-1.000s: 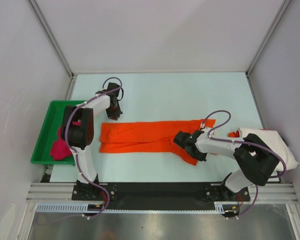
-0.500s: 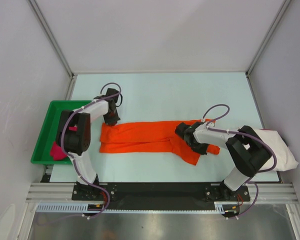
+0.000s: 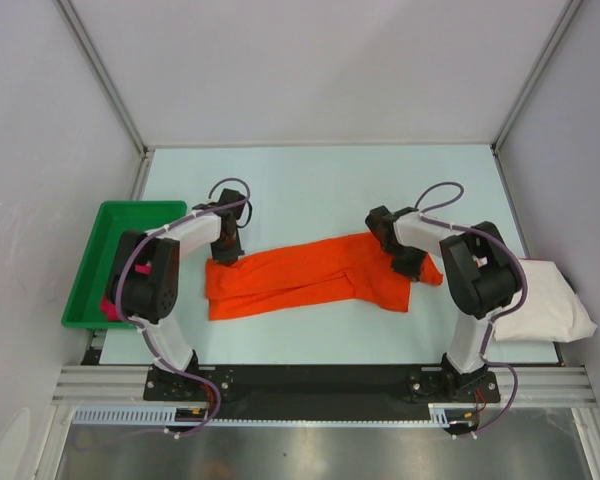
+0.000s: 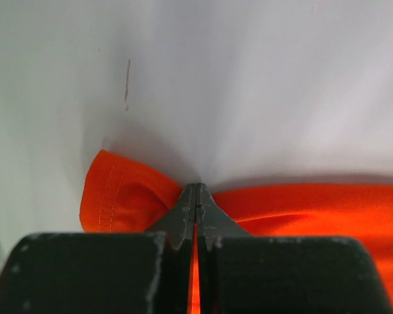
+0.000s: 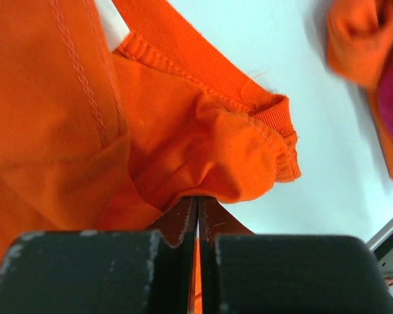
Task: Fold and stack the t-shirts
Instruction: Rotate the tshirt 90 degrees
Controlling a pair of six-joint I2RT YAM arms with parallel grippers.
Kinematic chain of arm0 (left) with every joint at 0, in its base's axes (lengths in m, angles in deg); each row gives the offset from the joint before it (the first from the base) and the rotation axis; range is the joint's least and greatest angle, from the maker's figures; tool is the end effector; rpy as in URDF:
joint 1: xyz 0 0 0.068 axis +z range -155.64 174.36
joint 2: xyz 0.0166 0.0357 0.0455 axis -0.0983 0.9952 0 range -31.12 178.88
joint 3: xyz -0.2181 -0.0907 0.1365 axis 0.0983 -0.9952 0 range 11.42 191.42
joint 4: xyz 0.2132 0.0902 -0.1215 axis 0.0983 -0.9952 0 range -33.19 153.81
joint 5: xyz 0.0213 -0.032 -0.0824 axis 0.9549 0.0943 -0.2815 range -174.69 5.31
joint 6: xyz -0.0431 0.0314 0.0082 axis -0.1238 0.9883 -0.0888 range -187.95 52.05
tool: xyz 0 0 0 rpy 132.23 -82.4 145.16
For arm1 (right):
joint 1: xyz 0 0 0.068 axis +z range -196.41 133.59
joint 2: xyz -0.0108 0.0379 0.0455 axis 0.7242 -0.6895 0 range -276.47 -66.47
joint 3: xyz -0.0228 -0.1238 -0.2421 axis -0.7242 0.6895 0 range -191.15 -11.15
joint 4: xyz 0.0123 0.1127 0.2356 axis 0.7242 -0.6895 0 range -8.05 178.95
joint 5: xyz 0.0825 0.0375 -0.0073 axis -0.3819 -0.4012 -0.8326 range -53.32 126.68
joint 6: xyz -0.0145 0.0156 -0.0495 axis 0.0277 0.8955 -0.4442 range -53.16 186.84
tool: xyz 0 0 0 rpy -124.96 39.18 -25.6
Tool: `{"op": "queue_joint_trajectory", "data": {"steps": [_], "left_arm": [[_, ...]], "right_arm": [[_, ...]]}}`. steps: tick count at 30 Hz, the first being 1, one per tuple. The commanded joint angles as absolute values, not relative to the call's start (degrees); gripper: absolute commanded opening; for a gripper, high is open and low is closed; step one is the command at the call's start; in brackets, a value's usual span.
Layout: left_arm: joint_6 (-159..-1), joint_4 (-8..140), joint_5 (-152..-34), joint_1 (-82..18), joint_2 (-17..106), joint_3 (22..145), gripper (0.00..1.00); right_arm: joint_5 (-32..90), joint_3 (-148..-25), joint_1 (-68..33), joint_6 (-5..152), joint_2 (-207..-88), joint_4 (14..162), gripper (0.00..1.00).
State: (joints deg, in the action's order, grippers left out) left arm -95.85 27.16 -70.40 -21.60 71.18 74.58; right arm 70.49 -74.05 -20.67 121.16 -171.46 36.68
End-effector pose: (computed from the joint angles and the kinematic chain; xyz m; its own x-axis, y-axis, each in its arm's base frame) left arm 0.3205 -0.0826 0.1580 -0.9211 -0.2083 -0.3290 -0.2523 0.9628 0.0966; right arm 0.2810 0.1135 0.1456 -0.8479 0.3405 -0.4063 0.4969 0.7776 -0.3853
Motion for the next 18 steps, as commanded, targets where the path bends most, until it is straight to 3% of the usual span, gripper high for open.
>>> {"op": "queue_joint_trajectory", "data": {"steps": [1,10,18], "left_arm": [[-95.1,22.85,-74.49,-23.13,71.18,71.1,0.0],[-95.63,21.01,-77.82,-27.52,68.38,68.73,0.0],[-99.4,18.45,-79.94,-37.27,64.33,68.72,0.0]], "right_arm": [[63.23,-79.52,-23.46,118.61,-179.75,48.61,0.0],[55.16,-96.57,-25.66,110.96,-189.43,50.62,0.0],[49.78,-108.97,-26.45,108.32,-195.75,52.04,0.0]]}}
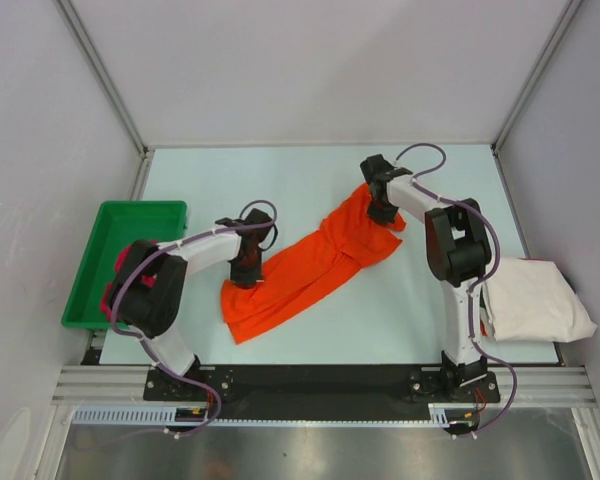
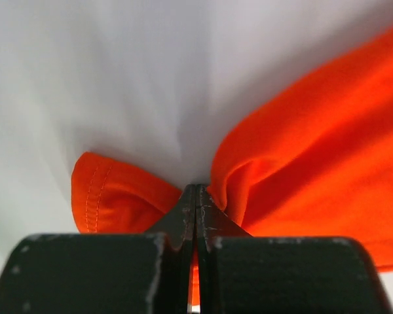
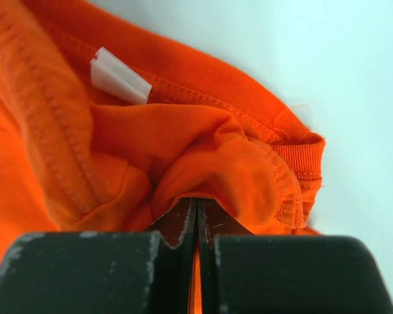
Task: Fold and stack the t-shirts
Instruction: Rotate the tshirt 90 degrees
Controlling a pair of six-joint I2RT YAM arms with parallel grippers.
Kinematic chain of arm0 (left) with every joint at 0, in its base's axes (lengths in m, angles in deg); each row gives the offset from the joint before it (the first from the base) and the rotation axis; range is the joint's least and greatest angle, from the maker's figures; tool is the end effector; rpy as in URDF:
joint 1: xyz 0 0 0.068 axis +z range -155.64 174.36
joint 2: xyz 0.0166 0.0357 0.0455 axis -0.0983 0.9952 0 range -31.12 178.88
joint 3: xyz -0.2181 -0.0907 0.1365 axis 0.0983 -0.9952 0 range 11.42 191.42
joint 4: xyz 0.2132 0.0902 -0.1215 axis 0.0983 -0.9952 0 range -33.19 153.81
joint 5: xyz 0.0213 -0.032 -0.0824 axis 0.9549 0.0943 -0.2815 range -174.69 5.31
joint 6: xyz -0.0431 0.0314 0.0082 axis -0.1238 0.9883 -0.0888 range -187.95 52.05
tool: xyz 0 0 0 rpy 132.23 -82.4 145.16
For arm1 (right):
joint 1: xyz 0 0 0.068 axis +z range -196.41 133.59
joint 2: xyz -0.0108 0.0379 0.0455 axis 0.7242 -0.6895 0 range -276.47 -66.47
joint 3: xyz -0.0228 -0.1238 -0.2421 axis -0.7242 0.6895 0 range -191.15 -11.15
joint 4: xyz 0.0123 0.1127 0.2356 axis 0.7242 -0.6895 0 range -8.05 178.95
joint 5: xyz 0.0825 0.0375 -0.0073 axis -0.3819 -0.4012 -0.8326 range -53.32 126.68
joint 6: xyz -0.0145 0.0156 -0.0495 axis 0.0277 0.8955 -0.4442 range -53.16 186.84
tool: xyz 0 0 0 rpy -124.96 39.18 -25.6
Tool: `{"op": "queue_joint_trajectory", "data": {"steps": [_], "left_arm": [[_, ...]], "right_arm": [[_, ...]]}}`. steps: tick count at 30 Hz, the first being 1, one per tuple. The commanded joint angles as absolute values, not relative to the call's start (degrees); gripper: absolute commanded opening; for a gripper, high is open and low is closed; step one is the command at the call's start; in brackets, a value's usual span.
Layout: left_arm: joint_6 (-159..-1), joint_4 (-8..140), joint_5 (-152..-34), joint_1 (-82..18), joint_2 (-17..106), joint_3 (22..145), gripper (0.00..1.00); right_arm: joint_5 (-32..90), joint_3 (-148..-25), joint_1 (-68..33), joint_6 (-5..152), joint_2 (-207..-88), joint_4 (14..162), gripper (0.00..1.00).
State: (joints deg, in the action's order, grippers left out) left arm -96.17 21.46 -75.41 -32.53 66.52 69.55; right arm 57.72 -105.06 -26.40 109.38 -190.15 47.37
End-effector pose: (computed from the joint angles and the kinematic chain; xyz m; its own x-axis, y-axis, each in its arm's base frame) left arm 0.2682 -0.1297 0.1574 -0.9794 -0.0267 -0.2003 -0.0423 0.9964 0.0737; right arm 0.4207 0.1396 0.1620 -0.7989 0.3807 -0.4656 0.4462 0.8943 -0.0344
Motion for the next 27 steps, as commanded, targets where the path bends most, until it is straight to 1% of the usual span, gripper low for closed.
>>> {"op": "queue_joint_trajectory", "data": {"steps": [1,8,16,19,25,27], "left_arm": [[-99.93,18.45,-80.29,-38.93,64.33,68.81,0.0],[-103.19,18.72,-83.98,-46.15,67.93,71.62,0.0],[-106.18,19.24,-87.06,-54.84,71.96,77.76,0.0],[-106.35,20.12,-88.11,-56.79,73.81,80.05,0.0],[-107.23,21.09,-89.16,-59.51,76.8,82.7,0.0],[-107.85,21.27,-88.82,-59.78,76.9,82.44,0.0]], "right_arm": [[49.17,-109.93,-26.54,107.28,-196.11,52.73,0.0],[44.86,-125.92,-27.68,104.37,-204.98,49.32,0.0],[34.93,-142.79,-26.55,102.7,-215.34,48.17,0.0],[33.18,-145.1,-25.93,102.26,-216.68,48.17,0.0],[29.57,-144.49,-25.49,101.12,-217.73,49.49,0.0],[30.96,-143.79,-25.49,100.94,-217.04,48.88,0.0]]}}
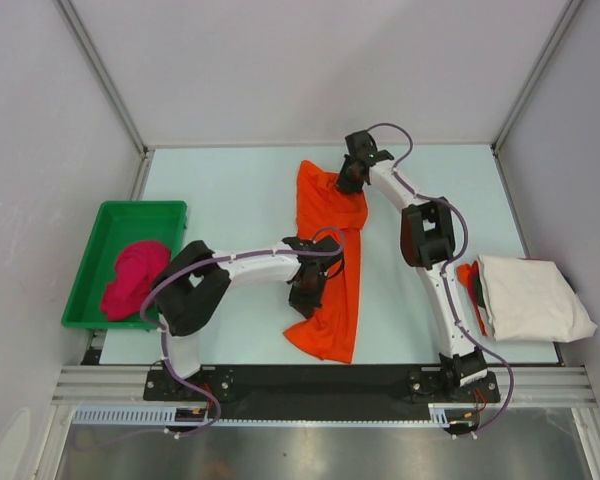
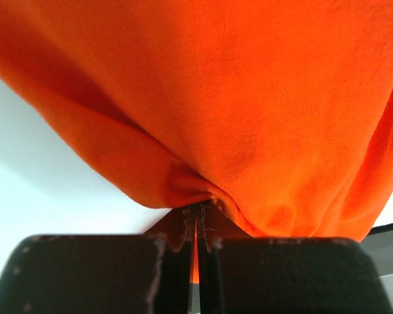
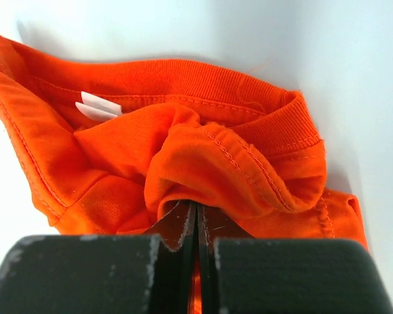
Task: Fold and stack the t-shirts
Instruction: Rotate the tshirt 90 degrees
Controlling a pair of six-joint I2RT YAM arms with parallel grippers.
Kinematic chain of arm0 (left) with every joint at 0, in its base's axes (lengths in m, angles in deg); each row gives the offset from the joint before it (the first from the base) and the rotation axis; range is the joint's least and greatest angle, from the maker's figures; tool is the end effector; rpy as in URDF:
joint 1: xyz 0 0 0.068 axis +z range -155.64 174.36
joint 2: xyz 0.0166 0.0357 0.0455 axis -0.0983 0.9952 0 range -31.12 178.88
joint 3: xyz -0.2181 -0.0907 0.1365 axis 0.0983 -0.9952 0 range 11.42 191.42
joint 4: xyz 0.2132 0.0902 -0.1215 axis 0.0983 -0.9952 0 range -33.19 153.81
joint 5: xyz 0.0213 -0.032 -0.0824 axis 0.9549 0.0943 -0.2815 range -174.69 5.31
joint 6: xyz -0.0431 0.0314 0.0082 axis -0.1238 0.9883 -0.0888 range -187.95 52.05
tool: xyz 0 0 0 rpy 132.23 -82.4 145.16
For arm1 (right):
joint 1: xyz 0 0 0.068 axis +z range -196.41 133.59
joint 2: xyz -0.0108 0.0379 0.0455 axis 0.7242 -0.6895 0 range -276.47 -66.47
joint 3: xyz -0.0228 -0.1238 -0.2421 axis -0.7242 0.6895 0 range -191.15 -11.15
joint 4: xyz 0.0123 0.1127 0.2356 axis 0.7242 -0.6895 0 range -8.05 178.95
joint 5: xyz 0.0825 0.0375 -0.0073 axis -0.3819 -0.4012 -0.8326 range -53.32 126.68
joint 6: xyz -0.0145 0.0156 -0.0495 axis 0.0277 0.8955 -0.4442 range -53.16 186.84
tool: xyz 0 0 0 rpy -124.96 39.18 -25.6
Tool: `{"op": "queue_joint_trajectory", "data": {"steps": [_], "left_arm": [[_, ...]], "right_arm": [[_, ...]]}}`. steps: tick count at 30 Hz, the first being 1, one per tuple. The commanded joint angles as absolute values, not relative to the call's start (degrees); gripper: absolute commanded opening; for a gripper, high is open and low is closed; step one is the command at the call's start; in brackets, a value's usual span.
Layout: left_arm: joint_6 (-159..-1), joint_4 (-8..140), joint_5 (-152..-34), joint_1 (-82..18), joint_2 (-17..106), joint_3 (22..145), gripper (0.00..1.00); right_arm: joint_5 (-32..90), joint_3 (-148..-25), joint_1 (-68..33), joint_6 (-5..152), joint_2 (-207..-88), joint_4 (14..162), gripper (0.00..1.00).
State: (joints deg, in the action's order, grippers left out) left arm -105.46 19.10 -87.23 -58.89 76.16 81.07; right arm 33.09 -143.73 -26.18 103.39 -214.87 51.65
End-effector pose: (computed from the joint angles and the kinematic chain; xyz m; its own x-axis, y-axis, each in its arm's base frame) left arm 0.2043 -0.2764 0.1548 -0.9600 0.2687 -0.0790 0.2766 0.9540 -0.1160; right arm 0.5272 0.1966 0.1552 -0.8295 0.3278 -0.4522 0.1415 0.9065 0.3977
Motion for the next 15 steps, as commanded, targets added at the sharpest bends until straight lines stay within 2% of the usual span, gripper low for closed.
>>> {"op": "queue_joint_trajectory", "data": {"steps": [1,5,6,8,9,10,11,12,14,15], "left_arm": [[-108.11,21.27,-88.21,-59.78,76.37,81.74,0.0],[-109.34,19.43,-78.05,-59.78,71.37,81.12,0.01],[-109.34,17.68,-75.75,-59.69,68.22,81.55,0.04],[-109.69,16.0,-70.82,-59.43,64.78,82.7,0.13],[-109.87,14.77,-66.54,-58.99,61.46,82.87,0.16],[-110.13,14.5,-64.84,-58.64,59.42,83.05,0.22],[-110.39,14.41,-63.52,-58.46,57.49,83.05,0.34],[-110.48,14.58,-60.63,-58.03,55.9,83.05,0.39],[-109.88,15.29,-58.51,-57.67,51.42,82.88,0.51],[-109.35,16.86,-57.54,-57.23,50.1,82.7,0.54]], "right_arm": [[31.84,-142.65,-25.75,100.76,-215.9,49.48,0.0],[38.85,-131.41,-26.72,100.68,-205.89,56.77,0.0],[40.27,-127.91,-27.24,100.68,-200.91,58.87,0.0],[44.22,-125.43,-27.51,99.8,-196.22,60.47,0.14],[45.29,-123.41,-27.42,99.36,-194.11,61.61,0.29],[46.17,-122.52,-27.16,98.75,-190.09,62.05,0.36],[48.26,-121.73,-26.9,97.44,-188.22,61.97,0.44],[48.81,-121.11,-26.55,96.64,-186.72,61.88,0.55],[50.38,-119.27,-25.49,95.49,-182.06,60.57,0.62],[50.4,-118.13,-25.23,94.88,-180.22,60.56,0.63]]}}
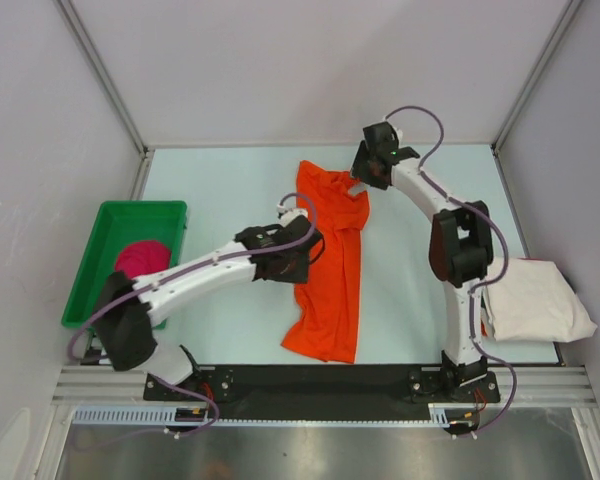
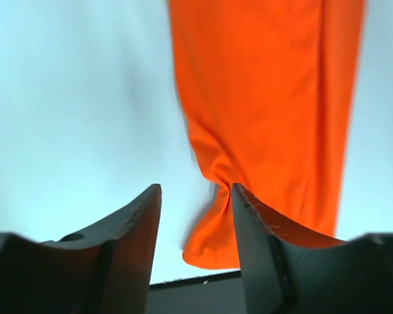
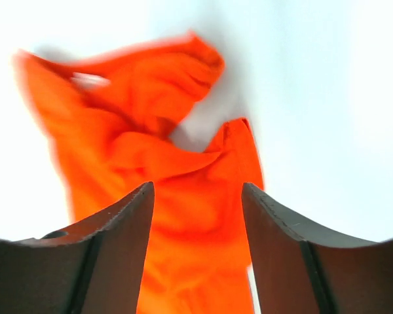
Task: Fold and stack the t-shirts
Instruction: Rotate the tshirt 90 degrees
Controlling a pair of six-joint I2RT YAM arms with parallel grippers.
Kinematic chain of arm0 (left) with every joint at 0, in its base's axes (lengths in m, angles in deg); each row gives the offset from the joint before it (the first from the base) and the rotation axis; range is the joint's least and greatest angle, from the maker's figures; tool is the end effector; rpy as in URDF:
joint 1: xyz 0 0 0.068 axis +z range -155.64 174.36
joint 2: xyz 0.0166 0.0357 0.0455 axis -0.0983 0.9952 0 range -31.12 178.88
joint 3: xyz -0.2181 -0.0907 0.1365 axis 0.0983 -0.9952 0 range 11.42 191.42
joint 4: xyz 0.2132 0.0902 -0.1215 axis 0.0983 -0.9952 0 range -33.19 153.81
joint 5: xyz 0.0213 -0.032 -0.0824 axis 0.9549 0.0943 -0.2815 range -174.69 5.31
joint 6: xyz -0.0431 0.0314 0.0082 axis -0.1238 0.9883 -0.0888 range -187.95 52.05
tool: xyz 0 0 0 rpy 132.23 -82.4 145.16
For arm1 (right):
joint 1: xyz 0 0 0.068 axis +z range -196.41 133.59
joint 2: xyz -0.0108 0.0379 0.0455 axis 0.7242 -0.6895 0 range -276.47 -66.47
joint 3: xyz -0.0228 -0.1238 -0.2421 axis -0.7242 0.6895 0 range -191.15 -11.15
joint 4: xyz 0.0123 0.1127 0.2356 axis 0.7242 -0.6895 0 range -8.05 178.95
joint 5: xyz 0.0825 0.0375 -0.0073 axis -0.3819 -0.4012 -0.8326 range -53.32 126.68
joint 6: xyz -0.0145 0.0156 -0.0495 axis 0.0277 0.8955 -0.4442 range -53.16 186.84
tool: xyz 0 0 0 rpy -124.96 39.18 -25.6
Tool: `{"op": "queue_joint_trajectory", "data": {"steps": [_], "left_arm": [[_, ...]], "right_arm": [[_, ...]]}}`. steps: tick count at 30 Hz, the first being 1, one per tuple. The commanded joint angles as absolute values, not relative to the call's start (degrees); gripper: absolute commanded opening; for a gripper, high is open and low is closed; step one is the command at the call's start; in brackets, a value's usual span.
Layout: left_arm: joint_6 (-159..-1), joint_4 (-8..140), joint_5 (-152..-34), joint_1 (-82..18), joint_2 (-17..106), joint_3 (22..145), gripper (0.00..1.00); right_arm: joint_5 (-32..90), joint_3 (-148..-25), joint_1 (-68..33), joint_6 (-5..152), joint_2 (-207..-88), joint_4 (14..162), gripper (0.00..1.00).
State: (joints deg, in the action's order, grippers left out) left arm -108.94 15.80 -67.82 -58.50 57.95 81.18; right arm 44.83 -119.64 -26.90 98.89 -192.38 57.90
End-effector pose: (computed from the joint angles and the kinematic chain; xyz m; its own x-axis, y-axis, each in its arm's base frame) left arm 0.1945 -0.2398 0.2532 -0.8765 0.1175 -0.4667 0.1593 0.9859 -0.0508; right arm 0.4720 0.1619 0.2295 -0.7265 0.3000 -0.6182 0.1694 0.9501 0.2620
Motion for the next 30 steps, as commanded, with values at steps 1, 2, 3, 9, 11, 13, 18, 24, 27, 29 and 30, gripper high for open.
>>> {"op": "queue_joint_trajectory", "data": {"steps": [1,2,3,9,11,13,18,24,27,29,30], "left_arm": [[-108.3,18.09,-57.88,-57.14,48.61,82.09,0.54],[-106.2,19.76,-58.14,-56.88,48.07,81.74,0.55],[-105.57,21.86,-58.14,-56.27,47.89,81.47,0.55],[-98.54,30.74,-67.01,-52.49,54.82,82.08,0.45],[-96.95,32.68,-69.29,-51.96,58.59,83.4,0.39],[-96.51,33.83,-71.32,-51.96,60.1,83.93,0.33],[-98.0,40.77,-77.39,-51.96,60.64,78.15,0.3],[-95.72,42.71,-78.53,-51.08,65.9,81.89,0.3],[-94.14,41.75,-79.41,-49.85,70.99,86.11,0.28],[-94.22,41.48,-80.29,-48.62,74.16,87.35,0.26],[-94.49,41.65,-80.82,-48.18,75.04,87.97,0.26]], "right_arm": [[50.31,-115.07,-24.88,94.79,-176.98,60.56,0.63],[50.74,-113.48,-24.26,94.79,-174.86,59.95,0.63],[50.75,-111.28,-23.82,94.79,-173.1,59.86,0.63],[49.08,-90.11,-17.85,97.59,-156.85,61.61,0.57],[50.65,-81.87,-13.74,99.18,-152.02,62.84,0.55],[53.27,-77.01,-10.65,101.1,-149.72,63.55,0.53],[54.09,-67.25,-3.88,105.33,-148.56,66.1,0.49],[54.44,-67.66,-3.6,105.51,-155.58,69.53,0.48],[54.26,-72.23,-5.01,104.37,-162.17,69.71,0.47],[54.0,-75.83,-5.97,103.67,-166.65,69.7,0.46],[53.83,-76.8,-6.32,103.4,-168.15,69.62,0.45]]}}
